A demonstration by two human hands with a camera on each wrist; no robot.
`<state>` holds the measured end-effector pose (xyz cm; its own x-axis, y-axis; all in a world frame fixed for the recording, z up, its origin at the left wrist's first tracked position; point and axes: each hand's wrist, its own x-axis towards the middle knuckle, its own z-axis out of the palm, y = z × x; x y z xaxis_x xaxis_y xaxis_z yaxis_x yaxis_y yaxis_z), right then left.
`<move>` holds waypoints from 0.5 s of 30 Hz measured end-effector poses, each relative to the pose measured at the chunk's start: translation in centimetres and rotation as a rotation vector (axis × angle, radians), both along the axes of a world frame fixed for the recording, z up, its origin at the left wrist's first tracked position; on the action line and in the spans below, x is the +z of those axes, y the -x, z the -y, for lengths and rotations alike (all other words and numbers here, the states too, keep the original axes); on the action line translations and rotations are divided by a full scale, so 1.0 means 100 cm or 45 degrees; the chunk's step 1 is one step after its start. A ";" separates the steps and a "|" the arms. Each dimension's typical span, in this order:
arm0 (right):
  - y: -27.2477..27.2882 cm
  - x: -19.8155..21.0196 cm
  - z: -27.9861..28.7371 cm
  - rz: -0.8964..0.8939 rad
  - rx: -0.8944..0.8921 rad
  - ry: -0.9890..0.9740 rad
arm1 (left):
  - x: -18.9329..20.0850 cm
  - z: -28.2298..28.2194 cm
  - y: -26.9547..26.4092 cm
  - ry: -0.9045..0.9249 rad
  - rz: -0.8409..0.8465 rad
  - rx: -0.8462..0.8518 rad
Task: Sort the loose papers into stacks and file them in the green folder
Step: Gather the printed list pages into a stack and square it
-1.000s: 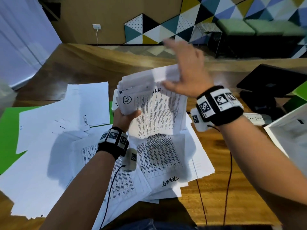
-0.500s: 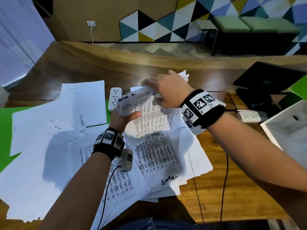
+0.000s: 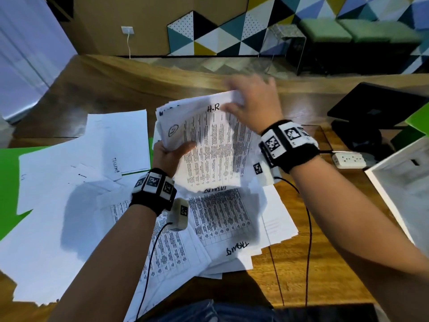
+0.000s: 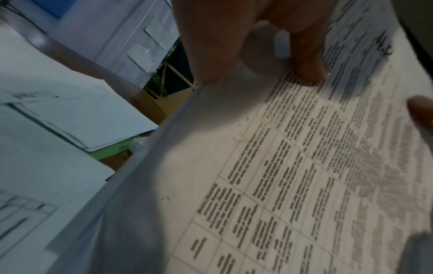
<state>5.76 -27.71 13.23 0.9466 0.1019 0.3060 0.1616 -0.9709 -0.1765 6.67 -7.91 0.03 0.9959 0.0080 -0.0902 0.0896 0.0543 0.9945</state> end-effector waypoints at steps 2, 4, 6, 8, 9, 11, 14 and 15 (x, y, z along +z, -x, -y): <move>-0.001 -0.015 0.024 -0.030 -0.155 -0.640 | 0.001 -0.003 0.003 0.044 -0.011 -0.019; 0.006 -0.039 0.043 -0.117 -0.187 -1.270 | 0.003 -0.004 0.007 0.106 0.001 -0.001; 0.016 -0.067 0.052 -0.308 -0.180 -1.562 | 0.003 -0.004 0.009 0.208 0.024 0.046; 0.029 -0.090 0.048 -0.486 -0.182 -1.610 | 0.006 -0.001 0.010 0.293 0.037 0.078; 0.035 -0.101 0.044 -0.532 -0.201 -1.610 | 0.005 0.001 0.010 0.309 0.041 0.096; 0.044 -0.122 0.035 -0.518 -0.270 -1.657 | 0.004 0.004 0.013 0.265 0.032 0.108; 0.060 -0.141 0.019 -0.492 -0.452 -1.740 | -0.005 0.004 0.018 0.144 -0.004 0.089; 0.065 -0.147 0.015 -0.477 -0.481 -1.752 | -0.008 0.003 0.019 0.102 -0.017 0.095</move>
